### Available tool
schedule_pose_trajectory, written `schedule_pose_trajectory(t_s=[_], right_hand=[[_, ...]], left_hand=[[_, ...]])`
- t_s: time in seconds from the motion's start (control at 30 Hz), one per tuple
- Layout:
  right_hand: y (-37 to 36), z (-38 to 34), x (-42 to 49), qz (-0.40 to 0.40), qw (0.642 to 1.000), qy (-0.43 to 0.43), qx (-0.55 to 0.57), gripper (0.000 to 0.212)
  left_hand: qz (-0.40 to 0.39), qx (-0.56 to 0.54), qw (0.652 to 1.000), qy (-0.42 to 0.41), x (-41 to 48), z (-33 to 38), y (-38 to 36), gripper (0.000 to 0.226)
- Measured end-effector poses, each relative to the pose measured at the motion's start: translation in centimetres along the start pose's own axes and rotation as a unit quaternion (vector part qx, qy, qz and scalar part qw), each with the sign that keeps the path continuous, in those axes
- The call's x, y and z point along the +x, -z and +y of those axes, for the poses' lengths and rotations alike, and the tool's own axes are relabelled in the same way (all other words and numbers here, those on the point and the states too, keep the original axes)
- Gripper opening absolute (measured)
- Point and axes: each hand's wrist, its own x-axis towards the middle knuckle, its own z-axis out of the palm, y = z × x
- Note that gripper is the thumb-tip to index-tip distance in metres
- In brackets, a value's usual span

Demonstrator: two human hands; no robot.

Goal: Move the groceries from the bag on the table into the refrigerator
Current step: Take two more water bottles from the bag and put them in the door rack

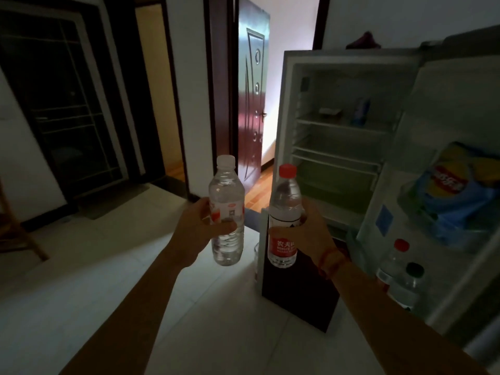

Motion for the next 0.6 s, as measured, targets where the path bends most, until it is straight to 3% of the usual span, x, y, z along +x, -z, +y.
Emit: schedule_pose_trajectory(t_s=[0.07,0.27,0.6], right_hand=[[-0.1,1.5,2.9,0.016,1.0,-0.008,-0.005,0.077],[-1.2,5.4,12.9,0.043,0.999,-0.007,-0.012,0.057],[0.6,9.7,28.4,0.044,0.999,-0.016,-0.001,0.059]], left_hand=[[-0.011,-0.001,1.0,-0.001,3.2,-1.7,-0.3,0.046],[-0.027,0.003,1.0,0.009,13.7,-6.2,-1.4,0.048],[-0.065,-0.007,0.998,0.025,31.1,-9.7,-4.4,0.054]])
